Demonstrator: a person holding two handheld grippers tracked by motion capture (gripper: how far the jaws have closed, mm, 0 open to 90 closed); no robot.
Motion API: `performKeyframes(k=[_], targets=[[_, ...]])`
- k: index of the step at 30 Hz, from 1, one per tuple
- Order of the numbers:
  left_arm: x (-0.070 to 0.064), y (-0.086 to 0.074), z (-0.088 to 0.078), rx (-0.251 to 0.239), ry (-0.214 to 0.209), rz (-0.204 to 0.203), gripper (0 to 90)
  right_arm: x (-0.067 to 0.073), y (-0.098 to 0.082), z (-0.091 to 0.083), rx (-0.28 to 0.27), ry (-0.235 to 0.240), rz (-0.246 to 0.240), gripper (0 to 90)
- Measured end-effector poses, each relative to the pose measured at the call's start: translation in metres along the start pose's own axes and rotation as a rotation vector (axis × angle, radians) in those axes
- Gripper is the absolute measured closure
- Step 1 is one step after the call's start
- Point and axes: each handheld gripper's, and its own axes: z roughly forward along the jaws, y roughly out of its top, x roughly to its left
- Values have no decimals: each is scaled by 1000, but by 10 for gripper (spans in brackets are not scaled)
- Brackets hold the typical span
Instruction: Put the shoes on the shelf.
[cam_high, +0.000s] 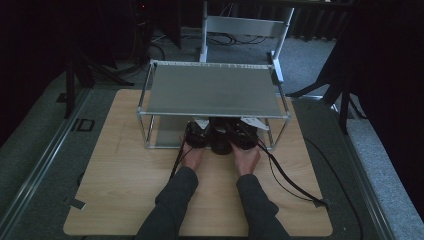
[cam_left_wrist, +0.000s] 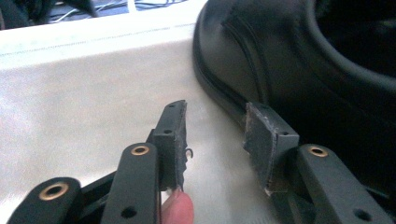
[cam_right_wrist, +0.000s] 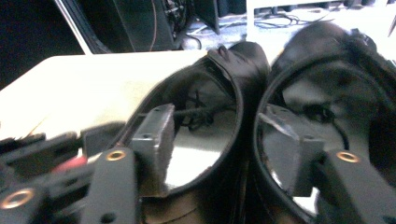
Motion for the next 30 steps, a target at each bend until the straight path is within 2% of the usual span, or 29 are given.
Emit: performKeyframes(k=[1, 2, 4, 8, 10, 12, 13, 15, 17, 18, 19, 20, 21, 22, 23, 24, 25, 28, 30], targets=[[1, -1, -4, 6, -12, 1, 566, -1, 2, -2, -2, -3, 1, 399], [0, -4, -8, 2, -15, -33, 556, -3, 4, -4, 0, 3, 13, 404], [2, -7, -16, 2, -46, -31, 543, -10, 4, -9, -2, 44, 45, 420], [2, -16, -30, 1, -93, -41, 513, -18, 3, -21, -28, 105, 71, 423], [1, -19, -35, 2, -132, -36, 499, -18, 5, -28, -65, 145, 36, 417], [-1, -22, -39, -6, -145, -15, 497, -18, 8, -35, -78, 150, 13, 418], [-2, -23, -41, -9, -162, -9, 494, -18, 9, -37, -72, 140, 11, 418], [0, -24, -44, -4, -188, -5, 457, -21, 6, -43, -50, 96, -31, 418], [0, -25, -47, 9, -249, -12, 410, -27, 0, -49, -43, 51, -55, 409], [0, -26, -48, 22, -275, -8, 398, -30, -3, -51, -43, 32, -51, 400], [0, -26, -48, 22, -275, -8, 382, -30, -3, -51, -43, 32, -51, 400], [-7, -29, -46, 52, -306, 27, 359, -38, -9, -50, -21, -26, -34, 358], [-7, -29, -46, 52, -306, 27, 354, -38, -9, -50, -21, -26, -34, 358], [-14, -31, -41, 78, -292, 56, 334, -40, -9, -48, -27, -31, -24, 334], [-14, -31, -41, 78, -292, 56, 326, -40, -9, -48, -27, -31, -24, 334], [-17, -31, -39, 86, -284, 69, 312, -39, -7, -45, -8, -78, -25, 260], [-19, -31, -37, 89, -291, 70, 312, -39, -7, -45, -8, -78, -25, 260], [-28, -30, -33, 92, -287, 85, 332, -38, -11, -43, -5, -136, -17, 205], [-31, -30, -33, 89, -272, 94, 321, -39, -13, -41, 7, -120, -18, 197]])
